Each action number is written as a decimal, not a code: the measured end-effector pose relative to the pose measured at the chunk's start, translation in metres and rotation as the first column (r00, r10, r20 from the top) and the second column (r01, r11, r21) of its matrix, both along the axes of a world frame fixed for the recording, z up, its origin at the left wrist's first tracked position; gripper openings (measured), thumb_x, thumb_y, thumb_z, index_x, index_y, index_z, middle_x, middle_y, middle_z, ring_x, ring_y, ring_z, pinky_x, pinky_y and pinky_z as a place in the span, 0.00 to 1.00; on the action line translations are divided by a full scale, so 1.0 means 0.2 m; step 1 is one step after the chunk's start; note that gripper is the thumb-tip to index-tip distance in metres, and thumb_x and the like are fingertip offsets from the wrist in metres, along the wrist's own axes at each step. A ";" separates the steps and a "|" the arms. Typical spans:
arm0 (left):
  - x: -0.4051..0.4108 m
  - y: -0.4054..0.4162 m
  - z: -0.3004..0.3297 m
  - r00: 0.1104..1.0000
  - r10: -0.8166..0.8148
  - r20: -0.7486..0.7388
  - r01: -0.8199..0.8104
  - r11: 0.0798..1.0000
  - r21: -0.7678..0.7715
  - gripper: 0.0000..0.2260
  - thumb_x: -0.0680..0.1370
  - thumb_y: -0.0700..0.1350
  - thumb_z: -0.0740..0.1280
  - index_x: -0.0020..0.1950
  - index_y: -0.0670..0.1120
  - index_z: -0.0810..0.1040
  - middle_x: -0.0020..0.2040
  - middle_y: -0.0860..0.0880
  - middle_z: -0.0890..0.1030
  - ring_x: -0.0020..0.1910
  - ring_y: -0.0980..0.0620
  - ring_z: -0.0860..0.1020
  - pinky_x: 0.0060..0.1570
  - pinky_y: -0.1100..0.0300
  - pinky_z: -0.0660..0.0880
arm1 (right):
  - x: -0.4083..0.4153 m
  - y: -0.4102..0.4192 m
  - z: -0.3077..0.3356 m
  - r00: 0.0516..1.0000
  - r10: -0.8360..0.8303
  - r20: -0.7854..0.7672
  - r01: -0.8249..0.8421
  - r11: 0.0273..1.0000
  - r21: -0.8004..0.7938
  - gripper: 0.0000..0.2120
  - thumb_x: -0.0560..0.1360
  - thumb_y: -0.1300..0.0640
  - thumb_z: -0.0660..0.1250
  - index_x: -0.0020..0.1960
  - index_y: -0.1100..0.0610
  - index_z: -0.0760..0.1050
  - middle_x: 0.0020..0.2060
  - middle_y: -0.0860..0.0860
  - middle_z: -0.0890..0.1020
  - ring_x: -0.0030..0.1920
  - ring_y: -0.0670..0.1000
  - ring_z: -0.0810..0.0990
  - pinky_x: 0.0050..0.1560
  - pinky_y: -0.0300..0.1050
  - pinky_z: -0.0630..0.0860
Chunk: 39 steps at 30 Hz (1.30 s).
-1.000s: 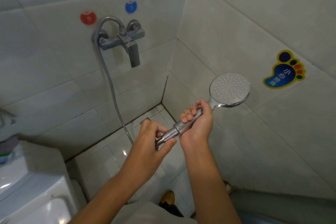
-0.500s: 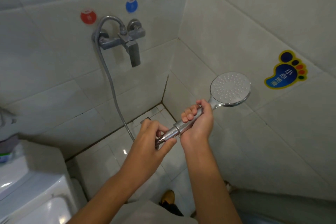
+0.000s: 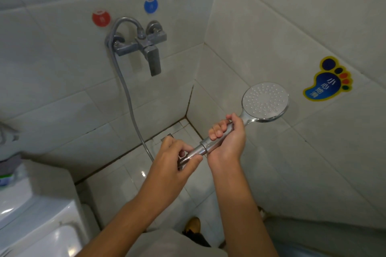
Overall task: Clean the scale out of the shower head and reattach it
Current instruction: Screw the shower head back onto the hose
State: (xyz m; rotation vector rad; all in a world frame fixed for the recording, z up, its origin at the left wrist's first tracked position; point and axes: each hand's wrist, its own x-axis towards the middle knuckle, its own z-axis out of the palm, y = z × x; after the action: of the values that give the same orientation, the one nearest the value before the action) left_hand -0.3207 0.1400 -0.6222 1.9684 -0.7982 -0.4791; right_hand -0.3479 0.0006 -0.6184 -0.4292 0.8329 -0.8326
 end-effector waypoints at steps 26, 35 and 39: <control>-0.03 0.02 0.01 0.999 -0.047 -0.014 0.048 0.997 0.066 0.08 0.79 0.54 0.60 0.48 0.53 0.77 0.44 0.54 0.69 0.43 0.57 0.72 0.40 0.70 0.70 | -0.02 0.02 -0.01 1.000 0.009 0.000 -0.009 1.000 0.002 0.06 0.77 0.57 0.62 0.42 0.55 0.69 0.26 0.48 0.67 0.23 0.46 0.63 0.20 0.38 0.63; -0.04 0.02 0.02 0.999 -0.043 -0.023 0.045 0.992 0.115 0.09 0.76 0.57 0.64 0.52 0.55 0.74 0.47 0.56 0.67 0.40 0.58 0.71 0.37 0.68 0.71 | -0.02 0.03 -0.01 1.000 0.017 0.003 -0.017 1.000 -0.005 0.05 0.76 0.57 0.63 0.42 0.55 0.69 0.26 0.48 0.67 0.23 0.46 0.63 0.20 0.38 0.63; -0.04 0.02 0.02 0.995 -0.071 -0.073 0.079 0.991 0.104 0.15 0.81 0.53 0.54 0.50 0.49 0.78 0.43 0.53 0.69 0.42 0.57 0.71 0.40 0.71 0.68 | -0.01 0.03 0.00 1.000 0.009 -0.001 -0.009 1.000 0.005 0.06 0.76 0.58 0.62 0.41 0.56 0.68 0.26 0.48 0.67 0.22 0.45 0.63 0.20 0.38 0.62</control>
State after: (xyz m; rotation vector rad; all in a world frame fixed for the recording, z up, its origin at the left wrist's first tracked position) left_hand -0.3284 0.1436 -0.6182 2.0133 -0.8197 -0.6429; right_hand -0.3506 0.0072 -0.6190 -0.4285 0.8336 -0.8222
